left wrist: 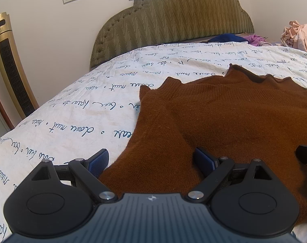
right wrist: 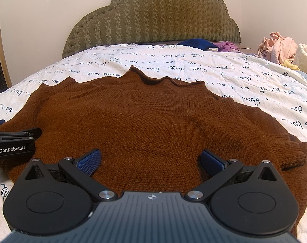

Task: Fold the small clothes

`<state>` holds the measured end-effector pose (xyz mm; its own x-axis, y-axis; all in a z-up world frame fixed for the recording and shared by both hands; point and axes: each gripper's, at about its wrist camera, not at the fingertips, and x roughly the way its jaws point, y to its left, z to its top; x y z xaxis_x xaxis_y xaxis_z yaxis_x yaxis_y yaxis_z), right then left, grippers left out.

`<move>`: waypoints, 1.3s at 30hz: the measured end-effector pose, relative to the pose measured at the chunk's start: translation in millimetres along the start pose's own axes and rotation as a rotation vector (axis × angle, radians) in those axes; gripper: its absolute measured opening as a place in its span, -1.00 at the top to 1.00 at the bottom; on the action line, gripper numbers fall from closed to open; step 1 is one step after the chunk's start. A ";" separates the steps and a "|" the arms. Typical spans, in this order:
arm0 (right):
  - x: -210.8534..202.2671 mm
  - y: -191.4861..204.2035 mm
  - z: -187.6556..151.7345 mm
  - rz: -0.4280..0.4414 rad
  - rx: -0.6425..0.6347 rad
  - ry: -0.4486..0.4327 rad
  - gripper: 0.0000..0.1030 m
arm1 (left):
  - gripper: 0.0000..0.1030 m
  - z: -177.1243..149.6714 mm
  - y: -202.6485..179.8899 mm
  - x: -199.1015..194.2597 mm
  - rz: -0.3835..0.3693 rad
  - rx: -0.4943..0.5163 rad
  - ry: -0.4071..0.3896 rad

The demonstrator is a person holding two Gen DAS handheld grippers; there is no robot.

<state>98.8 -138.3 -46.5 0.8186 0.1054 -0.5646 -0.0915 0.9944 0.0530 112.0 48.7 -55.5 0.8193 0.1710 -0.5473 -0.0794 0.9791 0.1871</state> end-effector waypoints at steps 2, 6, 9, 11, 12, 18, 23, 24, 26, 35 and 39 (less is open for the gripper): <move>0.0 0.0 0.0 -0.002 0.000 0.002 -1.00 | -0.79 0.0 0.0 0.1 0.000 0.000 0.000; -0.1 0.0 0.1 -0.002 0.000 0.002 -1.00 | -0.79 0.2 -0.1 0.2 0.001 0.000 0.000; -0.1 0.1 0.1 -0.002 0.000 0.002 -1.00 | -0.79 0.1 0.0 0.3 0.001 0.001 0.000; -0.2 0.1 0.2 -0.002 0.000 0.002 -1.00 | -0.79 0.2 0.1 0.3 0.001 0.001 0.000; -0.2 0.1 0.2 -0.002 0.000 0.002 -1.00 | -0.79 0.1 0.2 0.2 0.000 0.000 0.000; -0.2 0.1 0.2 -0.002 -0.001 0.002 -1.00 | -0.79 0.3 0.4 0.2 -0.002 -0.003 0.001; -0.2 0.1 0.3 -0.002 -0.001 0.002 -1.00 | -0.79 0.5 2.4 0.7 -0.010 -0.013 0.004; -0.2 0.2 0.3 -0.002 -0.001 0.002 -1.00 | -0.79 0.6 3.0 0.8 -0.012 -0.016 0.004; -0.1 0.2 0.3 -0.003 -0.001 0.003 -1.00 | -0.79 0.6 3.9 0.7 -0.016 -0.022 0.006; -0.1 0.4 0.3 -0.003 0.000 0.002 -1.00 | -0.79 3.2 4.0 -1.5 -0.013 -0.018 0.004; -0.2 0.4 0.3 -0.003 0.000 0.002 -1.00 | -0.79 9.1 3.6 -5.0 -0.021 0.014 0.006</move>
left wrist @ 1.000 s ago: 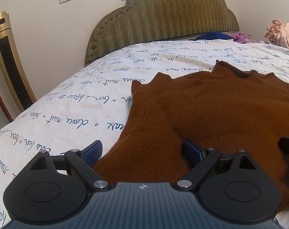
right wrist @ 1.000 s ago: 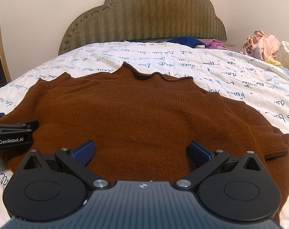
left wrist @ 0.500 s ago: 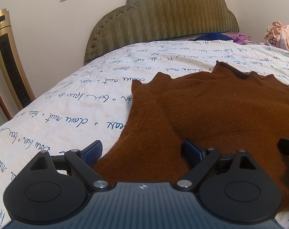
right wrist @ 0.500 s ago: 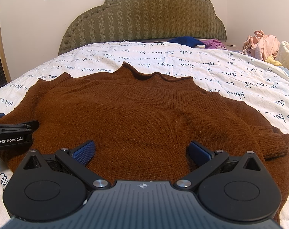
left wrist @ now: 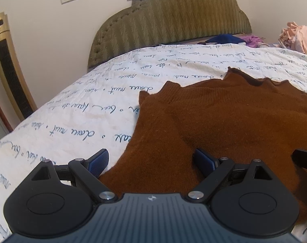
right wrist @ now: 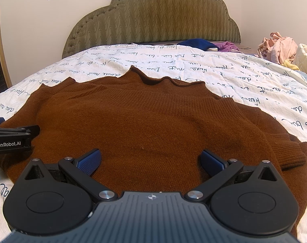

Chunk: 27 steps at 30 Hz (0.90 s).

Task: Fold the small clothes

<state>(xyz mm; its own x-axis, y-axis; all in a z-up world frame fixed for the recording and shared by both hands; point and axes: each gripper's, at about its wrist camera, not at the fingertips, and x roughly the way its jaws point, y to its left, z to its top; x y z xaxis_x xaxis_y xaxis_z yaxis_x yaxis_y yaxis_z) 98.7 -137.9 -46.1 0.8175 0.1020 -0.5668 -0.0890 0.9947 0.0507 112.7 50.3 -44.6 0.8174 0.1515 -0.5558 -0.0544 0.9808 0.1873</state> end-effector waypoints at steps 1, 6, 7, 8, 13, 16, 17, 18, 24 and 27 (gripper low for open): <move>0.0 0.0 0.0 0.000 0.000 0.000 -1.00 | -0.79 2.4 0.5 -0.8 -0.005 0.009 0.005; -0.1 0.1 0.0 0.000 0.000 0.000 -1.00 | -0.80 17.9 13.0 -8.4 -0.036 -0.018 0.024; -0.1 0.1 0.1 0.000 0.000 0.000 -1.00 | -0.79 21.1 16.5 -9.7 -0.043 -0.030 0.029; -0.1 0.1 0.1 0.000 0.000 0.000 -1.00 | -0.80 23.7 20.3 -11.2 -0.049 -0.040 0.032; 0.1 1.1 0.2 -0.003 -0.003 0.001 -1.00 | -0.79 30.7 38.5 -15.1 -0.024 -0.053 0.035; 0.0 1.3 0.3 -0.004 -0.003 0.002 -1.00 | -0.80 31.8 49.8 -12.6 -0.016 -0.052 0.042; 0.0 1.4 0.3 -0.004 -0.003 0.002 -1.00 | -0.80 32.2 53.5 -11.1 -0.015 -0.056 0.048; 0.0 1.5 0.3 -0.004 -0.003 0.002 -1.00 | -0.79 32.7 56.9 -9.2 -0.012 -0.061 0.057; -3.7 4.3 3.3 -0.020 -0.006 0.029 -1.00 | -0.79 33.2 70.3 -1.8 -0.021 -0.083 0.096; -8.5 5.5 14.2 -0.006 0.019 0.091 -1.00 | -0.79 34.5 73.5 2.1 -0.019 -0.079 0.112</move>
<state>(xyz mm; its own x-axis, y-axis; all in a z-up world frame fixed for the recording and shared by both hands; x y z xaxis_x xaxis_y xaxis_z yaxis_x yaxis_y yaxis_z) 99.4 -133.1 -29.3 0.7630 0.0958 -0.6392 -0.0729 0.9954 0.0622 130.2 118.4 -4.0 0.7500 0.1414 -0.6461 -0.0885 0.9896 0.1138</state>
